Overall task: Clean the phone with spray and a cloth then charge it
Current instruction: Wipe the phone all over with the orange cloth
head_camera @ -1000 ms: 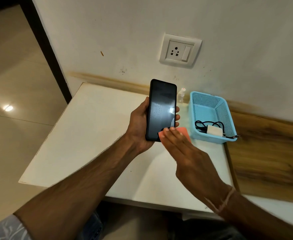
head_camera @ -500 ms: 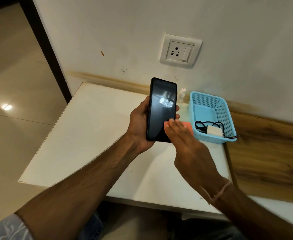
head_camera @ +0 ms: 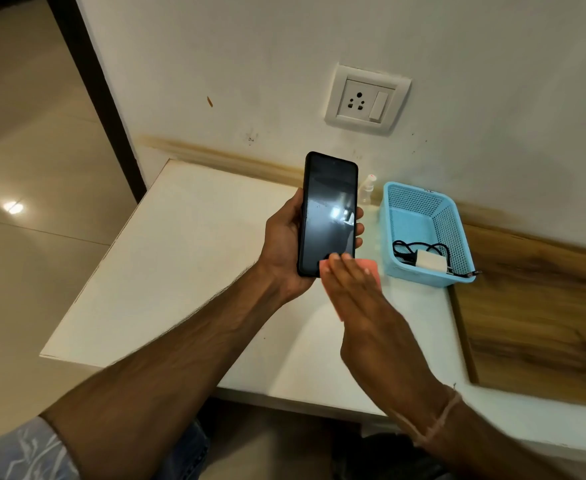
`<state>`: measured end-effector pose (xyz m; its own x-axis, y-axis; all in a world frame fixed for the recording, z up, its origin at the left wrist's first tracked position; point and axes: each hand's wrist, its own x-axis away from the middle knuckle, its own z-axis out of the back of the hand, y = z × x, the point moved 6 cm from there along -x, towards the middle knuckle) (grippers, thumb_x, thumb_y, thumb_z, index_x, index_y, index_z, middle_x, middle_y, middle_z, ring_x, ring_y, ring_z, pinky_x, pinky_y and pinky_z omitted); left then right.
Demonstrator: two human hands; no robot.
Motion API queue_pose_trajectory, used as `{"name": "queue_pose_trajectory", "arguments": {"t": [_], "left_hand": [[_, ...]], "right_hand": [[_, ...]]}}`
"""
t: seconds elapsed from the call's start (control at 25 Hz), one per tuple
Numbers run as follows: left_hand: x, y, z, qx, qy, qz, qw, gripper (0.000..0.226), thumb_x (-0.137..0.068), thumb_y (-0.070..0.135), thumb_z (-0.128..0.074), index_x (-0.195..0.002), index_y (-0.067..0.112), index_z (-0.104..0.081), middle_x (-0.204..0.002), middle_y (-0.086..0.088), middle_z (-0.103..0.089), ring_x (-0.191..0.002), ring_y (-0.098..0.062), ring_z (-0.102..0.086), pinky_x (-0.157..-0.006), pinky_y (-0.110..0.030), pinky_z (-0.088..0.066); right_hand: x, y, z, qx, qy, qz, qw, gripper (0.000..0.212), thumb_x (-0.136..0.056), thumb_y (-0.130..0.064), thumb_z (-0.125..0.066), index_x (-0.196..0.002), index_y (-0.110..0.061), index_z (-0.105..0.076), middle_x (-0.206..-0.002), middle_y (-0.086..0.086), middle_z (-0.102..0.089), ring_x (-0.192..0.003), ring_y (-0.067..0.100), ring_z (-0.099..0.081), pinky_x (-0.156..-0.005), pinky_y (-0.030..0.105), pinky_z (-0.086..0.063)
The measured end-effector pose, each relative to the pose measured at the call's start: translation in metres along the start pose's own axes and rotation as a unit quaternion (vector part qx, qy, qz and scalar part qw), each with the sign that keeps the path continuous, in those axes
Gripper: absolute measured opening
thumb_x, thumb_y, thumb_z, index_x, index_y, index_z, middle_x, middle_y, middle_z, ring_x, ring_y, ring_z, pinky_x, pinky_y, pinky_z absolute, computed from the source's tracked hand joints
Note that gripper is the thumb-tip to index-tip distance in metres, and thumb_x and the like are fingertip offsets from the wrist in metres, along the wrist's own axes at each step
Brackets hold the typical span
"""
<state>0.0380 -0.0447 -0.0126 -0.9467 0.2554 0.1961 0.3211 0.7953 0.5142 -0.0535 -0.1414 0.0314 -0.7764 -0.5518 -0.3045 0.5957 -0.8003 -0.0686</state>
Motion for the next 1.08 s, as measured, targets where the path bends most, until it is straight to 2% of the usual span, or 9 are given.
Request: {"name": "queue_pose_trajectory", "arguments": {"t": [0.16, 0.32, 0.36, 0.44, 0.56, 0.64, 0.8, 0.96, 1.08], "left_hand": [[-0.001, -0.003, 0.001, 0.0, 0.015, -0.009, 1.0, 0.066, -0.099, 0.054, -0.04, -0.14, 0.004, -0.053, -0.14, -0.021, -0.055, -0.123, -0.034, -0.055, -0.111, -0.044, -0.039], [0.0, -0.003, 0.003, -0.019, 0.035, -0.021, 0.999, 0.049, -0.099, 0.051, -0.044, -0.113, 0.017, -0.076, -0.111, -0.009, -0.075, -0.098, -0.025, -0.073, -0.078, -0.035, -0.06], [0.001, -0.001, 0.002, -0.022, 0.035, -0.02, 0.999, 0.05, -0.099, 0.052, -0.044, -0.112, 0.017, -0.077, -0.109, -0.008, -0.075, -0.095, -0.025, -0.074, -0.077, -0.035, -0.06], [0.003, 0.002, 0.001, -0.019, 0.028, -0.017, 0.999, 0.058, -0.099, 0.053, -0.042, -0.125, 0.009, -0.069, -0.118, -0.014, -0.07, -0.104, -0.029, -0.068, -0.092, -0.041, -0.057], [0.001, 0.002, -0.001, -0.015, -0.003, -0.009, 1.0, 0.07, -0.099, 0.054, -0.037, -0.141, -0.001, -0.05, -0.133, -0.023, -0.054, -0.114, -0.037, -0.051, -0.11, -0.048, -0.036], [0.001, -0.001, -0.002, -0.003, -0.011, -0.001, 1.0, 0.072, -0.099, 0.055, -0.037, -0.143, -0.001, -0.047, -0.134, -0.024, -0.051, -0.113, -0.037, -0.051, -0.106, -0.046, -0.039], [-0.003, -0.002, 0.001, -0.009, 0.007, -0.019, 1.0, 0.062, -0.098, 0.054, -0.043, -0.134, 0.007, -0.06, -0.136, -0.019, -0.06, -0.121, -0.034, -0.06, -0.107, -0.045, -0.046], [-0.002, -0.003, 0.002, -0.004, 0.03, -0.035, 0.999, 0.045, -0.099, 0.05, -0.046, -0.105, 0.02, -0.079, -0.111, -0.006, -0.075, -0.101, -0.024, -0.073, -0.08, -0.036, -0.059], [-0.001, -0.001, 0.004, 0.008, 0.032, -0.028, 0.999, 0.049, -0.099, 0.051, -0.045, -0.117, 0.016, -0.074, -0.118, -0.01, -0.072, -0.107, -0.027, -0.07, -0.085, -0.038, -0.058]], "right_hand": [[-0.05, 0.001, 0.005, -0.005, -0.012, 0.012, 1.0, 0.067, -0.081, 0.009, -0.025, -0.146, -0.003, -0.033, -0.153, 0.015, -0.031, -0.145, 0.028, -0.023, -0.119, 0.038, -0.008], [-0.091, 0.037, 0.01, -0.033, -0.036, -0.069, 0.996, 0.076, -0.084, 0.01, -0.041, -0.152, -0.011, -0.017, -0.161, 0.008, -0.012, -0.149, 0.02, -0.005, -0.122, 0.033, -0.005], [-0.084, 0.038, 0.01, -0.035, -0.034, -0.07, 0.996, 0.076, -0.083, 0.011, -0.042, -0.152, -0.011, -0.019, -0.16, 0.007, -0.014, -0.149, 0.02, -0.008, -0.121, 0.032, -0.008], [-0.053, 0.022, 0.008, -0.039, -0.02, -0.033, 0.998, 0.075, -0.077, 0.017, -0.041, -0.148, -0.006, -0.031, -0.155, 0.012, -0.028, -0.146, 0.027, -0.02, -0.118, 0.036, -0.017], [0.003, -0.009, -0.003, -0.037, -0.016, 0.03, 0.999, 0.08, -0.064, 0.021, -0.053, -0.141, -0.001, -0.042, -0.147, 0.015, -0.042, -0.138, 0.035, -0.035, -0.113, 0.046, -0.026], [0.004, -0.011, -0.004, -0.044, -0.024, 0.048, 0.998, 0.084, -0.064, 0.02, -0.059, -0.143, -0.002, -0.038, -0.149, 0.014, -0.037, -0.139, 0.033, -0.032, -0.115, 0.045, -0.023], [-0.062, 0.009, 0.006, -0.077, -0.017, -0.006, 0.997, 0.07, -0.083, 0.01, -0.039, -0.149, -0.009, -0.028, -0.157, 0.007, -0.024, -0.147, 0.021, -0.015, -0.121, 0.038, -0.016], [-0.127, 0.033, 0.012, -0.078, -0.009, -0.069, 0.995, 0.06, -0.096, 0.0, -0.037, -0.152, -0.014, -0.021, -0.16, 0.005, -0.016, -0.149, 0.019, -0.009, -0.121, 0.032, -0.007], [-0.109, 0.024, 0.004, -0.099, -0.009, -0.055, 0.994, 0.063, -0.094, 0.005, -0.038, -0.152, -0.014, -0.022, -0.16, 0.004, -0.016, -0.149, 0.018, -0.008, -0.122, 0.036, -0.011]]}}
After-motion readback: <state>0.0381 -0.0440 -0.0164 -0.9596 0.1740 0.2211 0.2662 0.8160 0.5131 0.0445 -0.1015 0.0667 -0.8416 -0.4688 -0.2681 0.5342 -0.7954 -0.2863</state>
